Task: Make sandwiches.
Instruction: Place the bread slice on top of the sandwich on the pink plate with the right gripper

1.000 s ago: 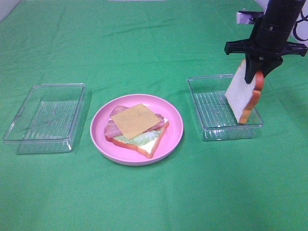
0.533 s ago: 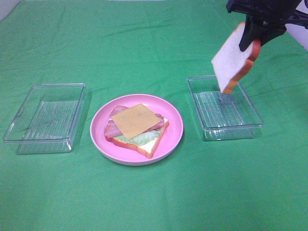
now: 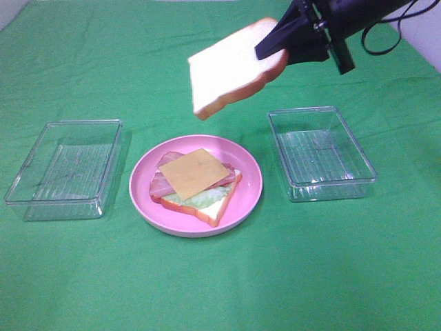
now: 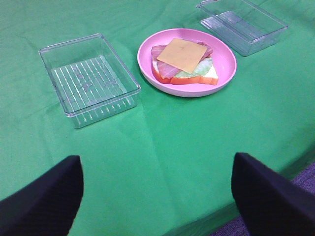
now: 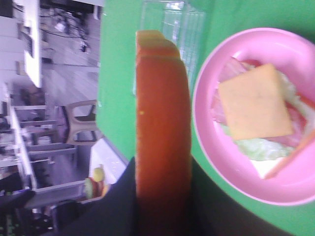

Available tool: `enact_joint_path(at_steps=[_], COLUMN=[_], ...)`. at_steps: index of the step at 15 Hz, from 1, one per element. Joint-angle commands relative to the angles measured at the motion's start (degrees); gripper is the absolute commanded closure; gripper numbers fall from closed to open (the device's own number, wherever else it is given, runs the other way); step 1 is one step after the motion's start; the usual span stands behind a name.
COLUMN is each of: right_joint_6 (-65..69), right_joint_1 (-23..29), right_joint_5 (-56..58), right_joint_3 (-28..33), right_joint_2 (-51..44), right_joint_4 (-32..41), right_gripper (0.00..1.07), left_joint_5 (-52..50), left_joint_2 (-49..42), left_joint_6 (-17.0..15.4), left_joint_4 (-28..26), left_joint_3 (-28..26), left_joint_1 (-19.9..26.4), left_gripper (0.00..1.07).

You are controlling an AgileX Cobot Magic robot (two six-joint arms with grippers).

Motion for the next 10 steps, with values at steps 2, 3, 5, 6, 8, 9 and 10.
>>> enact_joint_path(at_steps=[2,3,5,6,8,9,10], right_joint_6=[-9.5,-9.9,-10.3,-10.2,-10.2,-10.1,-10.0], right_joint_1=[3.8,6.1,11.3,12.8,13.8,14.3,14.3], right_joint_5=[-7.0,-10.7,-19.3,-20.8,-21.5,-21.5,-22.2], right_joint_3=[10.7,12.8,15.6,15.6,15.6,15.6,15.6], right_joint_2=[-0.2,-0.2,0.2,1.1,3.1,4.7,6.2], right_joint_4=[12.4,12.9,13.6,13.8,15.4,16.9,17.1], right_gripper=[1.07,1.07,1.07,1.07,1.07,1.07,1.07], left_joint_5=[-0.6,-0.6,-0.6,-0.6,-0.6,-0.6,-0.6], left_joint_2=[-0.5,-0.5,-0.5,-0.5,-0.5,-0.5,-0.5], left_joint_6=[-0.1,-0.1,-0.1,-0.1,-0.1,-0.1,-0.1], left_joint_4=[0.1,0.1,0.1,0.1,0.1,0.1,0.1], left_joint_3=[0.1,0.1,0.1,0.1,0.1,0.1,0.1], left_joint_1=[-0.1,-0.1,-0.1,-0.1,-0.1,-0.1,-0.1], left_gripper=[0.29,0.29,0.29,0.29,0.29,0.29,0.29])
